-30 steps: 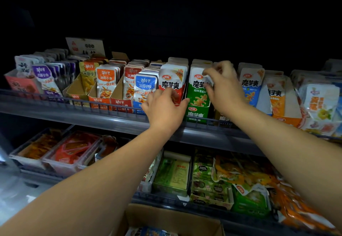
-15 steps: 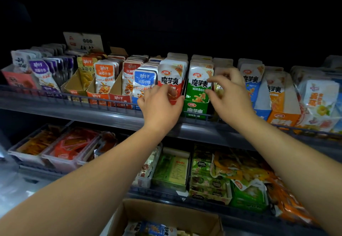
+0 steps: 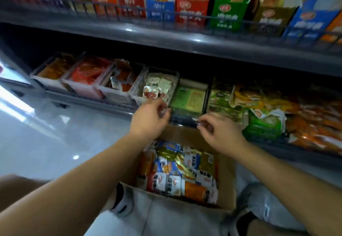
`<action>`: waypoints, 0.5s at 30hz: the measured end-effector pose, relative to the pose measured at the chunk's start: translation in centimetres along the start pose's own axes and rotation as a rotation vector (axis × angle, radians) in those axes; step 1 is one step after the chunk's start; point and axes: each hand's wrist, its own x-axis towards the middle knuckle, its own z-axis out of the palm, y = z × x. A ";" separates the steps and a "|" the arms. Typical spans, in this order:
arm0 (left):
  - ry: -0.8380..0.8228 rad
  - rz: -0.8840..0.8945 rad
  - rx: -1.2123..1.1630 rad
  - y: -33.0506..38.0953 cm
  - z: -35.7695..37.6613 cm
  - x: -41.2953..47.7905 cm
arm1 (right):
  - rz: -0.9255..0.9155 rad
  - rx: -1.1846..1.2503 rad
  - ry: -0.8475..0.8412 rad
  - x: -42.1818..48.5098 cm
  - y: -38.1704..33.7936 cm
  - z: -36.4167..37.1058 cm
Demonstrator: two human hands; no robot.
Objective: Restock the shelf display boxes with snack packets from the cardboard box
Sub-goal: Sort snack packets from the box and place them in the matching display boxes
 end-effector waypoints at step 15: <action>-0.475 -0.569 -0.035 -10.8 10.7 -7.9 | 0.495 0.259 -0.368 -2.4 6.2 22.2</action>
